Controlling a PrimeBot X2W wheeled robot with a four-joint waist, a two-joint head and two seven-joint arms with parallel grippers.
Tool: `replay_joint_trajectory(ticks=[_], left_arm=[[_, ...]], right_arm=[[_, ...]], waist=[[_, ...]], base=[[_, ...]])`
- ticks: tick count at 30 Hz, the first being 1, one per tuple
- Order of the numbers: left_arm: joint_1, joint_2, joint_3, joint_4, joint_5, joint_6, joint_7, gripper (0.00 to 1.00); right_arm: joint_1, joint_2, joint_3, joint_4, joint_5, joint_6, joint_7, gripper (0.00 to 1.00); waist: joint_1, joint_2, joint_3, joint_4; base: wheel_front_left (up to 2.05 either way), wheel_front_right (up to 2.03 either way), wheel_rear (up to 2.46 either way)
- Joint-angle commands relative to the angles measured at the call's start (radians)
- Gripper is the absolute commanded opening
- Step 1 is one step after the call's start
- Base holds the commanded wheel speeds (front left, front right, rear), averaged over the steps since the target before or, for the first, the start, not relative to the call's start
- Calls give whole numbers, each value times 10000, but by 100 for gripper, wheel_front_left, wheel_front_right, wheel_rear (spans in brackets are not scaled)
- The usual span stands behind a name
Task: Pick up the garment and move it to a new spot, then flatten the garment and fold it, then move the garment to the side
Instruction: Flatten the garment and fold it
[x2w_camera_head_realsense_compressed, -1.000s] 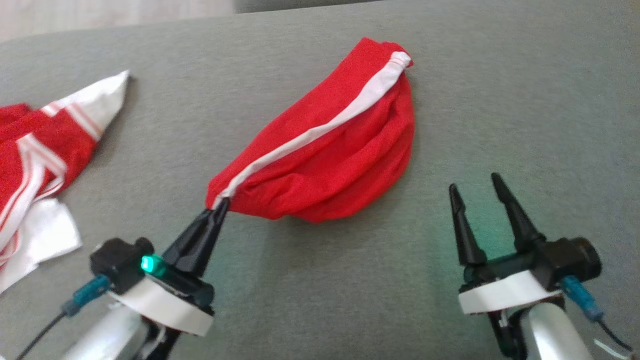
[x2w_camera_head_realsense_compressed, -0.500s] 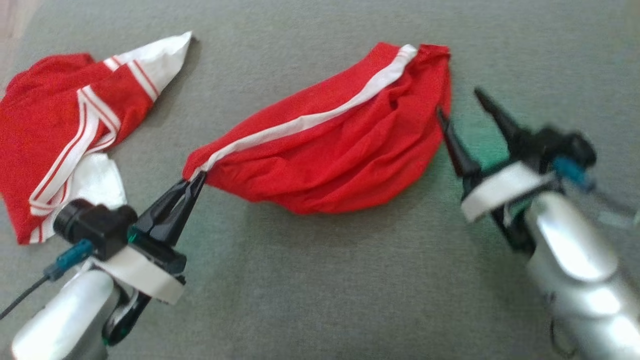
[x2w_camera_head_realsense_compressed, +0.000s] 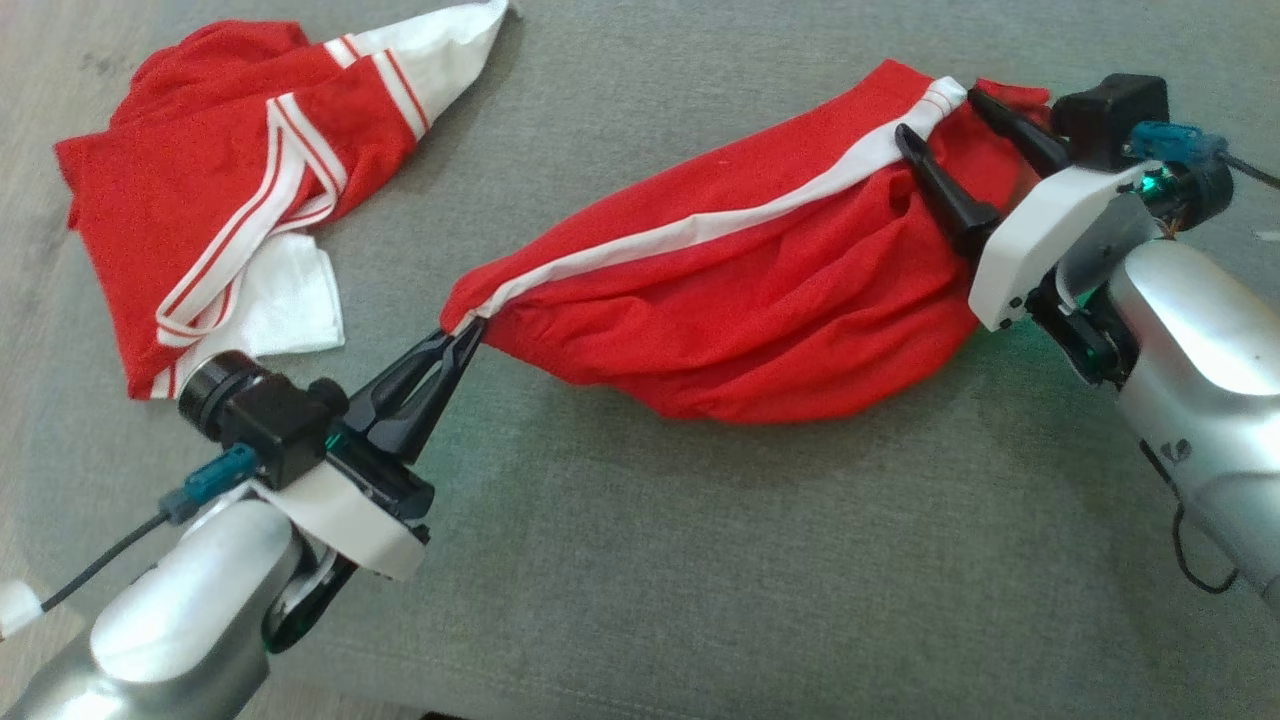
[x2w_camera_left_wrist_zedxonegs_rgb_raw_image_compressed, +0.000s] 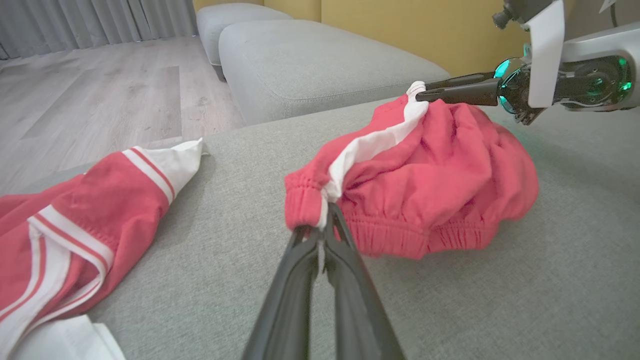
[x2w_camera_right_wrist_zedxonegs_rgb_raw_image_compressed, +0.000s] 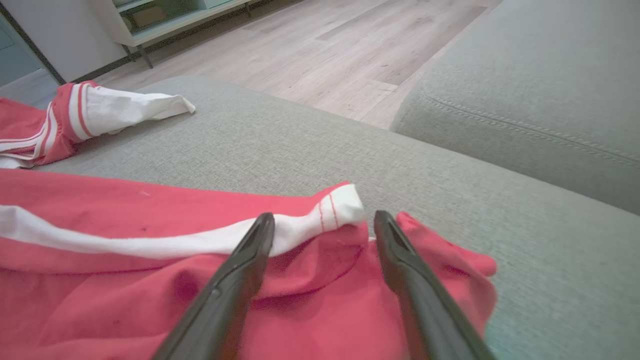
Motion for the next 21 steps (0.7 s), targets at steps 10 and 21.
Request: replay_joint_trajectory(ticks=[10,21], left_arm=[[-728,366,12,137,-165,18,-198,0],[-2304,881,388,136,1060,18,-212,0]], right_arm=[[-813,-316,1539,318,1056,-7,-534,0],[-2647,-393,1504,1103,1329,-7,-2112,0]], waist=[[-1,0,44,208],[-1,0,222,-551]], base=[[0,0,0],[0,0,0]])
